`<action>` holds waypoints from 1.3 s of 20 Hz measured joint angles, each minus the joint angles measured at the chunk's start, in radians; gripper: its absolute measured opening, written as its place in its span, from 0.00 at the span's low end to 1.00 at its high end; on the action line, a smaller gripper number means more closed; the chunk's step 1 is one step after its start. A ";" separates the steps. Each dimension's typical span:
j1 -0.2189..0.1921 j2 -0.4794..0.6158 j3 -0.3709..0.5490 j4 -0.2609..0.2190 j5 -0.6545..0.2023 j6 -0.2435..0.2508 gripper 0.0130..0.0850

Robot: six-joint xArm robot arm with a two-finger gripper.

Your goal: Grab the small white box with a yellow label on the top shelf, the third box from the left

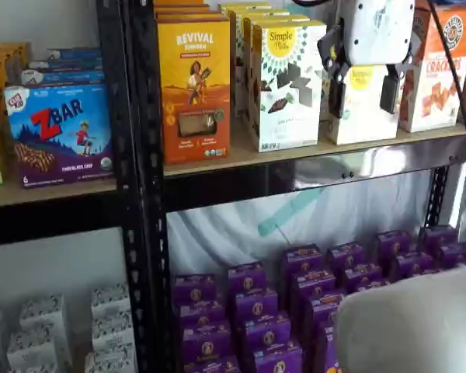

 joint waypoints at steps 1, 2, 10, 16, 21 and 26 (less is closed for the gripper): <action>-0.005 0.009 -0.008 0.006 0.016 -0.002 1.00; -0.011 0.017 -0.015 0.013 0.029 -0.004 1.00; 0.051 -0.011 0.028 -0.057 -0.037 0.027 1.00; -0.038 -0.008 0.091 -0.088 -0.184 -0.060 1.00; -0.141 0.017 0.108 -0.077 -0.300 -0.153 1.00; -0.250 0.093 0.079 -0.070 -0.382 -0.255 1.00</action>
